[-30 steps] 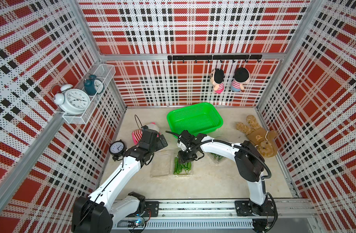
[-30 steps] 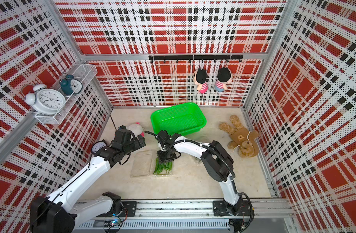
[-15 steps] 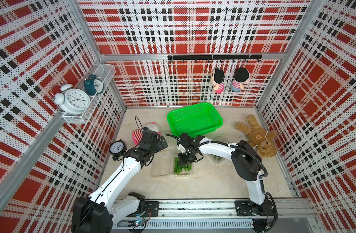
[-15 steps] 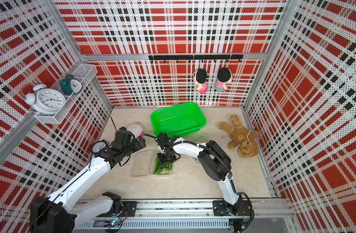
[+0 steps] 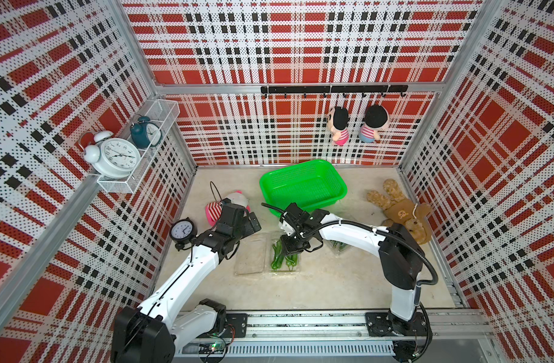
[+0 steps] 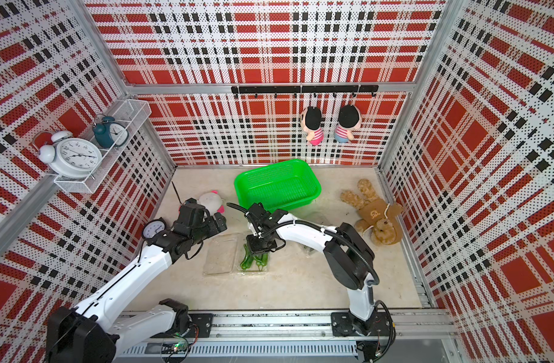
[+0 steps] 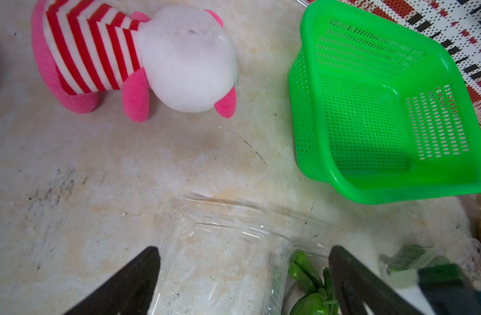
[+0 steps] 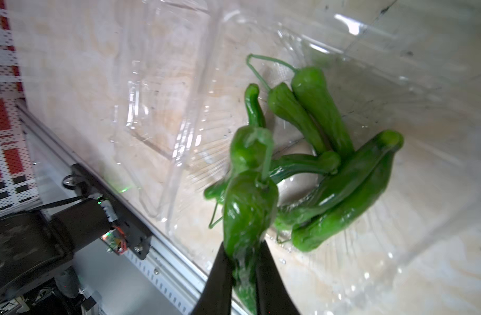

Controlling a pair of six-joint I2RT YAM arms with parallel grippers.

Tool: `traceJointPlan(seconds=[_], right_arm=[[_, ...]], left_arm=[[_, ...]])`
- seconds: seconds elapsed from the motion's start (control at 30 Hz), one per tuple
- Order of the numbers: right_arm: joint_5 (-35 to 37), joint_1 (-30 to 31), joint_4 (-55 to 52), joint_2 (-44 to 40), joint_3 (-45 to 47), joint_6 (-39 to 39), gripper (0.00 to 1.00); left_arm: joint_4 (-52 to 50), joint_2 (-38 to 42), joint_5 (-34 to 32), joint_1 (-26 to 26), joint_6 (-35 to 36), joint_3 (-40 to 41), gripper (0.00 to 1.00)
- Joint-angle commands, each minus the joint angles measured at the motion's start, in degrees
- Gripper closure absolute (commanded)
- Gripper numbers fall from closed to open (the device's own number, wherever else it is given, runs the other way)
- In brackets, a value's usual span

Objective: Take small green peppers out of containers
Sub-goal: Pick up the green pepper from the packing box, then place the green pepper in the basket.

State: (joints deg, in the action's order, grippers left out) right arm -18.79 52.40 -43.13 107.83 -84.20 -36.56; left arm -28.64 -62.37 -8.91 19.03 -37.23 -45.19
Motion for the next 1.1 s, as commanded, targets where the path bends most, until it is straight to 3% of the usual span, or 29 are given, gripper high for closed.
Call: traceJointPlan(seconds=[0.0, 0.13, 0.3, 0.47, 0.6, 0.77, 1.07], right_arm=[[0.97, 0.27, -3.24, -3.78, -2.6, -0.97, 0.92], [2.47, -0.98, -6.64, -5.23, -8.17, -0.26, 0.92], [4.06, -6.28, -13.29, -1.17, -24.77, 3.57, 0.92], [3.99, -14.3, -16.45, 9.32, -42.33, 8.42, 0.91], [2.26, -19.02, -13.61, 18.82, -50.02, 8.82, 0.91], [2.18, -21.39, -7.2, 26.75, -49.28, 8.28, 0.92], [5.25, -21.73, 3.54, 31.7, -39.89, 6.94, 0.92]], left_arm=[[1.57, -0.36, 0.47, -0.55, 0.31, -0.23, 0.0], [1.55, -0.65, 0.29, -0.66, 0.67, -1.12, 0.0], [0.84, -0.67, 0.2, -1.07, 1.35, -2.13, 0.0], [-0.13, -0.87, 0.25, -1.43, 2.07, -3.01, 0.0], [-1.28, -0.92, 0.38, -1.45, 2.43, -4.09, 0.0], [-2.37, -0.08, 0.38, -1.45, 1.69, -4.63, 0.0], [-3.17, 1.02, 1.13, -1.45, -0.03, -4.15, 0.0]])
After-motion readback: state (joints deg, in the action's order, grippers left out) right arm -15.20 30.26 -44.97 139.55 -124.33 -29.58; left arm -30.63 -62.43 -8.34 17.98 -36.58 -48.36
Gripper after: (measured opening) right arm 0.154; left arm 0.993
